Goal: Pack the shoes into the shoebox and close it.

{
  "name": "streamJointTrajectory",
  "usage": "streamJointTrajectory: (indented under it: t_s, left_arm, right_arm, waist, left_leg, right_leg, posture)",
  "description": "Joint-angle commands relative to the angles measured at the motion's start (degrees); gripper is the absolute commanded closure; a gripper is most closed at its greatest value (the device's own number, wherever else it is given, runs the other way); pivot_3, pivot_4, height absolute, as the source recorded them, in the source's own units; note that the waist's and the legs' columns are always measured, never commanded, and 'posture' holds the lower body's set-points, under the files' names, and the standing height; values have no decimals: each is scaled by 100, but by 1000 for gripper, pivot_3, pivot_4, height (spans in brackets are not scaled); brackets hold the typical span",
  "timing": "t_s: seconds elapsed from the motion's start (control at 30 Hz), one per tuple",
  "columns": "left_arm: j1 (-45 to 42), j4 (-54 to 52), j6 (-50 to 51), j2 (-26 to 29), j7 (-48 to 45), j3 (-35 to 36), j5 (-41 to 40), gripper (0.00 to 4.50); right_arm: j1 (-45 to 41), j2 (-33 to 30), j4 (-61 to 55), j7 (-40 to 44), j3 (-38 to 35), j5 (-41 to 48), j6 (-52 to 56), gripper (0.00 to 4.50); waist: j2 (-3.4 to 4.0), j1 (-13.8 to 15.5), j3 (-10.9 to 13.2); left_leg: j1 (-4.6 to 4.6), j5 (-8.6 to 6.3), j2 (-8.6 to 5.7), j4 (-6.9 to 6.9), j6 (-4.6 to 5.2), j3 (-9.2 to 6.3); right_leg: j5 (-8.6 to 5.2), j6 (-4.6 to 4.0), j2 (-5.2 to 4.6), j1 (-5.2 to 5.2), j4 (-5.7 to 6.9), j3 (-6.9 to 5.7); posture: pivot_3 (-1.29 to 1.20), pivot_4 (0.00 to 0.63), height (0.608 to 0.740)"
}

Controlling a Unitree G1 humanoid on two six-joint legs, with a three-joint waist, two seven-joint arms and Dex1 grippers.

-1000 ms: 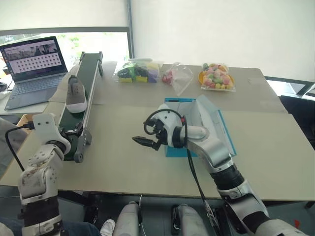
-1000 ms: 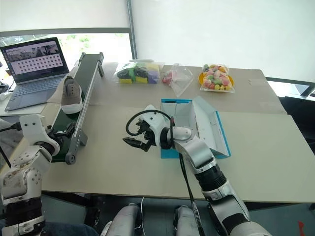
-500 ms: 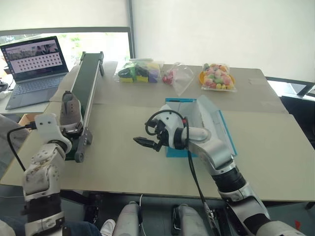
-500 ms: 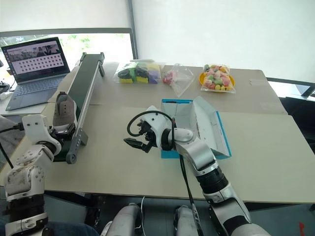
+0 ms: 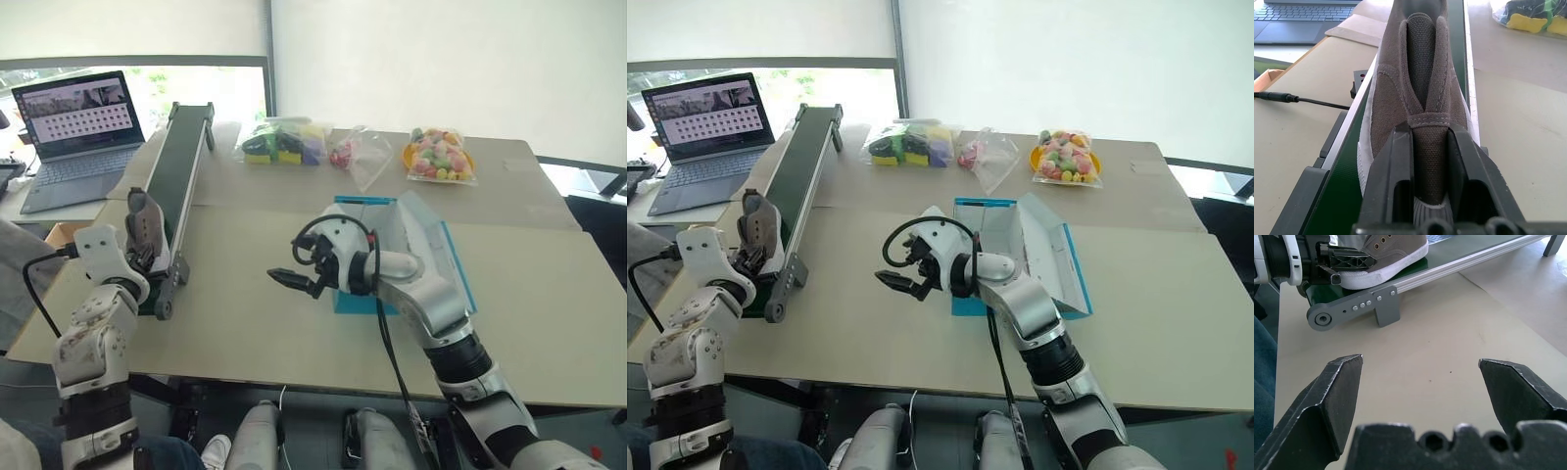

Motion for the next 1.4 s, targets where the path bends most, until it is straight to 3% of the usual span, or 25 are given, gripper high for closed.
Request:
streamJointTrajectory:
  t_s: [0.03, 0.4, 0.63, 0.77, 0.97, 1.4]
  left_arm:
    - [-134, 21, 9, -61, -8, -29, -56, 3670]
    - [-313, -500, -764, -440, -47, 195, -322, 3670]
    - [-348, -1189, -506, -740, -378, -129, -1073, 3670]
    - [-359, -1441, -279, -967, -529, -665, -1350, 3670]
    - [-558, -1552, -66, -1367, -882, -1507, -1691, 3670]
    - [-648, -1663, 264, -1587, -1072, -2106, -2077, 3670]
  right_arm:
    - [-165, 15, -160, -8, -175, 84, -40, 0]
    - [-288, 186, 123, -237, -401, 94, -139, 0]
    - [-976, 1317, 1077, -1602, -2358, 1221, 953, 0]
    - [-1587, 1946, 1728, -2464, -3780, 2519, 2007, 0]
    - [-1842, 2003, 1728, -2739, -3683, 2955, 2653, 0]
    - [-2173, 1899, 2274, -3303, -4252, 3357, 1978, 0]
  waist:
    - [0, 16, 0]
    - [-2, 19, 1]
    - [-5, -16, 3]
    - [-4, -14, 3]
    - [-2, -106, 5]
    - [-2, -260, 5]
  left_leg:
    - [0, 0, 0, 0, 0, 0]
    - [-12, 0, 0, 1, 0, 1]
    - [-14, 1, -1, 2, 1, 8]
    - [-15, 2, -2, 2, 2, 6]
    - [-18, 3, -5, 3, 5, 13]
    - [-13, 20, -5, 4, 32, 3]
  right_leg:
    - [0, 0, 0, 0, 0, 0]
    - [1, 1, 1, -4, -8, -3]
    - [24, 36, 12, -4, -7, -3]
    - [27, 37, 16, -1, -7, -4]
    - [27, 39, 15, -2, -11, 0]
    - [27, 40, 25, 1, -4, 7]
  posture:
    - [0, 150, 701]
    - [0, 150, 701]
    - [0, 150, 701]
    - [0, 150, 701]
    - [0, 150, 701]
    - [0, 150, 701]
